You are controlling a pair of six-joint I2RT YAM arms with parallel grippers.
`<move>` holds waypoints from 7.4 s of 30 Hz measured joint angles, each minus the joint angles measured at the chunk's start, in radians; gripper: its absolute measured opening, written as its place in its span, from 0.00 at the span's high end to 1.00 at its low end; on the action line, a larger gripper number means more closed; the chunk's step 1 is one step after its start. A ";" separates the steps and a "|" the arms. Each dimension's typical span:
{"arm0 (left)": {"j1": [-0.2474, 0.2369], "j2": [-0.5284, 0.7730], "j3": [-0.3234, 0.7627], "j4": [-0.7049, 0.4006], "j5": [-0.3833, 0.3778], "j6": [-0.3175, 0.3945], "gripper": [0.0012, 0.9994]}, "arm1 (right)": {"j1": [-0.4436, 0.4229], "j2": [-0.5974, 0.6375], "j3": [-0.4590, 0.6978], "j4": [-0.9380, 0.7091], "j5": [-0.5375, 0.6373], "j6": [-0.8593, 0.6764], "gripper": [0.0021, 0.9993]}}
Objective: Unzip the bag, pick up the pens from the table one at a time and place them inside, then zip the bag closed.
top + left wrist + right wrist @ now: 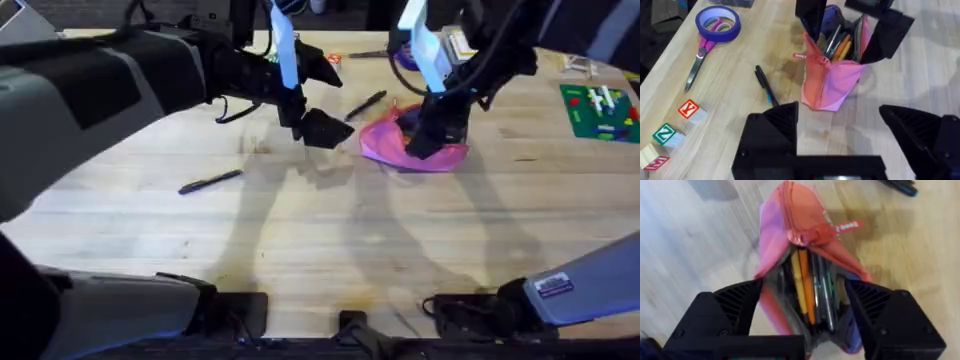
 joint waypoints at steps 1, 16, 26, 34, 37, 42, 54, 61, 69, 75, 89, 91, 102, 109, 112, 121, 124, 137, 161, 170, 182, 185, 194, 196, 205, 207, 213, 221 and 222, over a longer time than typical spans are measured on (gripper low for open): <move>0.000 0.000 0.000 0.000 0.000 0.000 0.01 | 0.000 -0.017 -0.002 -0.003 0.000 0.013 0.00; 0.000 -0.065 0.000 -0.025 -0.110 0.003 0.01 | 0.000 -0.463 -0.005 -0.050 0.000 0.070 0.00; 0.008 -0.218 0.001 -0.240 -0.299 0.003 0.01 | 0.000 -0.632 -0.005 -0.059 0.000 0.174 0.00; 0.121 -0.355 0.001 -0.444 -0.370 0.011 0.01 | 0.000 -0.709 -0.005 -0.085 0.004 0.213 0.00; 0.158 -0.400 0.001 -0.530 -0.431 0.034 0.01 | 0.000 -0.724 -0.005 -0.085 0.012 0.214 0.00; 0.172 -0.464 0.001 -0.657 -0.614 0.070 0.01 | 0.000 -0.726 -0.005 -0.086 0.016 0.217 0.00; 0.172 -0.463 0.001 -0.773 -0.748 0.075 0.01 | 0.000 -0.726 -0.005 -0.084 0.016 0.225 0.00; 0.171 -0.463 0.001 -0.864 -0.799 0.076 0.01 | 0.000 -0.726 -0.005 -0.081 0.016 0.226 0.00; 0.171 -0.463 0.001 -0.929 -0.846 0.078 0.01 | 0.000 -0.726 -0.005 -0.081 0.016 0.229 0.00; 0.171 -0.463 0.001 -0.927 -0.860 0.078 0.01 | 0.000 -0.726 -0.005 -0.082 0.016 0.229 0.00; 0.172 -0.463 0.001 -0.927 -0.865 0.078 0.01 | 0.000 -0.725 -0.005 -0.095 0.016 0.229 0.00; 0.171 -0.463 0.001 -0.914 -0.873 0.083 0.01 | 0.000 -0.725 -0.005 -0.101 0.016 0.229 0.00; 0.172 -0.463 0.001 -0.814 -0.973 0.097 0.01 | 0.000 -0.725 -0.005 -0.103 0.016 0.229 0.00; 0.172 -0.448 0.001 -0.813 -0.980 0.133 0.01 | 0.000 -0.725 -0.005 -0.098 0.016 0.229 0.00; 0.176 -0.354 0.001 -0.798 -0.987 0.178 0.01 | 0.000 -0.725 -0.005 -0.096 0.016 0.229 0.00; 0.282 -0.206 0.001 -0.753 -0.925 0.265 0.00 | 0.000 -0.725 -0.005 -0.096 0.016 0.229 0.00; 0.314 -0.168 0.001 -0.723 -0.895 0.293 0.01 | 0.000 -0.725 -0.005 -0.096 0.016 0.229 0.00; 0.325 0.007 0.001 -0.630 -0.852 0.342 0.00 | 0.000 -0.725 -0.005 -0.097 0.016 0.229 0.00; 0.326 0.167 0.032 -0.552 -0.793 0.378 0.00 | 0.000 -0.725 -0.005 -0.118 0.025 0.229 0.00; 0.325 0.170 0.036 -0.563 -0.799 0.383 0.00 | 0.000 -0.725 -0.005 -0.142 0.125 0.229 0.00; 0.287 0.173 0.039 -0.566 -0.855 0.381 0.00 | 0.000 -0.725 -0.005 -0.141 0.150 0.229 0.00; 0.287 0.173 0.039 -0.565 -0.856 0.381 0.00 | 0.000 -0.725 -0.005 -0.141 0.151 0.228 0.00; 0.283 0.174 0.039 -0.561 -0.858 0.380 0.00 | 0.000 -0.725 -0.005 -0.141 0.151 0.223 0.00; 0.278 0.174 0.039 -0.557 -0.863 0.374 0.00 | 0.000 -0.725 -0.005 -0.141 0.151 0.217 0.00; 0.221 0.174 0.024 -0.516 -0.933 0.246 0.00 | 0.000 -0.725 -0.005 -0.140 0.151 0.209 0.00; 0.219 0.167 0.015 -0.509 -0.935 0.238 0.00 | 0.000 -0.725 -0.005 -0.141 0.151 0.209 0.00; 0.219 0.156 0.002 -0.499 -0.934 0.230 0.00 | 0.000 -0.725 -0.005 -0.140 0.151 0.209 0.00; 0.219 0.156 0.002 -0.499 -0.935 0.229 0.00 | 0.000 -0.725 -0.005 -0.141 0.151 0.209 0.00; 0.219 0.156 0.002 -0.499 -0.935 0.229 0.00 | 0.000 -0.725 -0.005 -0.140 0.151 0.209 0.00</move>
